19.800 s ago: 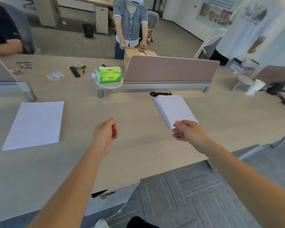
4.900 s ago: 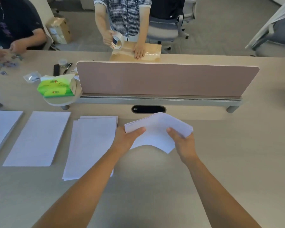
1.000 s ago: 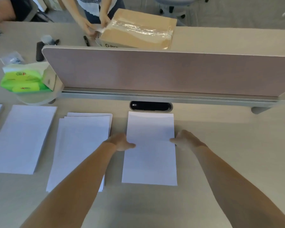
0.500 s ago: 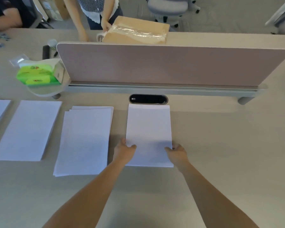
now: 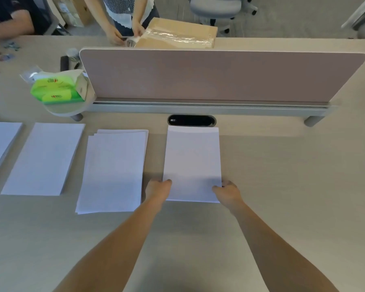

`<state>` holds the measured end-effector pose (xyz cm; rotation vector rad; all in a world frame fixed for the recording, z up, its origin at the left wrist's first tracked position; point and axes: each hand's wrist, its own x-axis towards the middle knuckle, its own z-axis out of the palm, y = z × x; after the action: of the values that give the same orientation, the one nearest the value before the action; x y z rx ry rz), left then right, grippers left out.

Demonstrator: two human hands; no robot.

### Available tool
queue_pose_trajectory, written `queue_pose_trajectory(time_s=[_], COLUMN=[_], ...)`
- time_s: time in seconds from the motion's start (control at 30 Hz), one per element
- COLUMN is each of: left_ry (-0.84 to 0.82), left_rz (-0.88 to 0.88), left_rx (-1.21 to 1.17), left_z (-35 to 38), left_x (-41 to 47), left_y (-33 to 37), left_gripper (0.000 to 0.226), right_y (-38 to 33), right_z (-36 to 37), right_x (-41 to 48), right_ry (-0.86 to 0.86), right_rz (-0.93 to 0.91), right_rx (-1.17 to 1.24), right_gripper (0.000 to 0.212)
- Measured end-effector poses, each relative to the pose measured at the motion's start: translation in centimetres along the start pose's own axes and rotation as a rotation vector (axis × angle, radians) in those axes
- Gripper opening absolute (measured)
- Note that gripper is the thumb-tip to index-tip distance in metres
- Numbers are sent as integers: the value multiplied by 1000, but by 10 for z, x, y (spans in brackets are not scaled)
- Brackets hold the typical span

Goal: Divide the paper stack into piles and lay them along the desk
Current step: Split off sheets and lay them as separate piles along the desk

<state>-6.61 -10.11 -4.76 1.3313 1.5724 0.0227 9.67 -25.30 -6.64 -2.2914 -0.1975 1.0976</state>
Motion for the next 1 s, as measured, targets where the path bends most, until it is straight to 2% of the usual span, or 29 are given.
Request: queue_pose_trajectory(time_s=[0.1, 0.2, 0.3, 0.33, 0.43, 0.5, 0.6, 0.77, 0.9, 1.0], left_ry=[-24, -53, -44, -44, -12, 45, 134, 195, 176, 143], left_rz=[-3, -13, -15, 8, 94, 115, 92, 32, 31, 9], left_rx=[2, -13, -2, 17, 32, 44, 49, -30, 19, 77], left_z=[-2, -8, -27, -38, -78, -108, -152, -200, -221, -229], left_x=[3, 4, 4, 6, 15, 22, 36, 63, 72, 79], left_y=[-1, 1, 5, 6, 5, 2, -9, -41, -53, -60], left_gripper=[22, 20, 12, 17, 43, 49, 50, 56, 57, 54], right_y=[0, -3, -17, -27, -63, -92, -130, -168, -180, -187], right_z=[0, 0, 2, 2, 13, 30, 68, 135, 175, 195], right_x=[0, 1, -3, -8, -18, -25, -40, -54, -50, -49], right_ry=[-3, -13, 63, 93, 94, 35, -84, -192, -198, -141], right_rz=[19, 47, 47, 29, -75, -153, -229, -114, -79, -62], right_rx=[7, -62, -176, -197, -237, -233, -142, -2, -71, -98], right_gripper=[29, 45, 54, 54, 53, 50, 21, 36, 36, 24])
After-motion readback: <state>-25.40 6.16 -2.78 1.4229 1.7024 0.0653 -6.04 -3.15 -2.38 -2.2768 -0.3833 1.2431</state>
